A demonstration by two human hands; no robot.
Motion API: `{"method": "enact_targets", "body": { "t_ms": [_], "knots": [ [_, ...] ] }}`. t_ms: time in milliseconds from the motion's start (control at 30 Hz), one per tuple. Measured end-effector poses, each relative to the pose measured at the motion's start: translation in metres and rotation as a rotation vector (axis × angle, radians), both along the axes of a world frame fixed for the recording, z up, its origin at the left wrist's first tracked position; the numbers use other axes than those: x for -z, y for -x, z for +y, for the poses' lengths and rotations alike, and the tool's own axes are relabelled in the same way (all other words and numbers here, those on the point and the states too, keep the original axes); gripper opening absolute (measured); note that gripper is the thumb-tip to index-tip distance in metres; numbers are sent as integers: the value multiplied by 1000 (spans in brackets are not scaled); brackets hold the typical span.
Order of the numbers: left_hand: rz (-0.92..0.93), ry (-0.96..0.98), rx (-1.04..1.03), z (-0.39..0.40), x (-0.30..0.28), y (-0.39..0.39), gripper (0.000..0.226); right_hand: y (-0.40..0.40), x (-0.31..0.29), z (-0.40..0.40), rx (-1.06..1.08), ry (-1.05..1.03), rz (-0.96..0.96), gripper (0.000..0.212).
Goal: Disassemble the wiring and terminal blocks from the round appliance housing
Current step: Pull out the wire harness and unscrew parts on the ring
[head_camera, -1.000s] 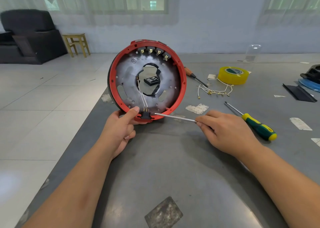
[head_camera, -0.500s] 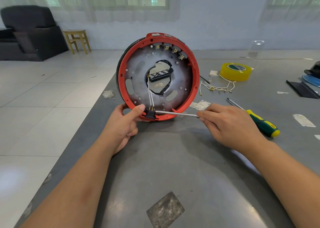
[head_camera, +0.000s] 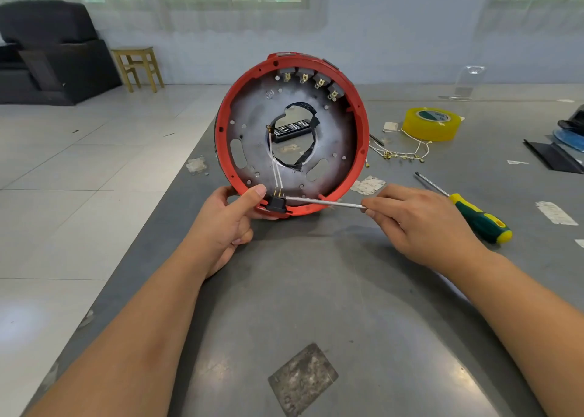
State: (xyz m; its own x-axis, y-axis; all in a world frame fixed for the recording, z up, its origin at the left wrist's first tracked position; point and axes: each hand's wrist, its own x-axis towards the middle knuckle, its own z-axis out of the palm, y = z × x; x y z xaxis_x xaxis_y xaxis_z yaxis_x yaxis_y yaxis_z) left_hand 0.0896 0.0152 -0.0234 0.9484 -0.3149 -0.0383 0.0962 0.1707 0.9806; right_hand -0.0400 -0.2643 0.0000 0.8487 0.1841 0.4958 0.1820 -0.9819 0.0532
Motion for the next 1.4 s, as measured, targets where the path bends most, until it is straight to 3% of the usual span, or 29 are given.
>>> {"method": "enact_targets", "body": {
  "t_ms": [100, 300, 500, 700, 1067, 1400],
  "knots": [
    [10, 23, 2, 1, 1, -1, 35, 0, 2, 5, 23, -20, 21, 31],
    [19, 69, -21, 0, 1, -1, 46, 0, 8, 13, 56, -126, 43, 29],
    [25, 96, 8, 0, 0, -3, 25, -2, 13, 25, 47, -253, 29, 26],
    [34, 126, -7, 1, 1, -4, 27, -3, 6, 19, 65, -148, -1, 28],
    [-32, 87, -133, -5, 1, 4, 64, -1, 7, 13, 66, -85, -26, 27],
    [-47, 74, -119, -4, 9, -3, 71, 1, 5, 13, 100, -44, -32, 28]
  ]
}}
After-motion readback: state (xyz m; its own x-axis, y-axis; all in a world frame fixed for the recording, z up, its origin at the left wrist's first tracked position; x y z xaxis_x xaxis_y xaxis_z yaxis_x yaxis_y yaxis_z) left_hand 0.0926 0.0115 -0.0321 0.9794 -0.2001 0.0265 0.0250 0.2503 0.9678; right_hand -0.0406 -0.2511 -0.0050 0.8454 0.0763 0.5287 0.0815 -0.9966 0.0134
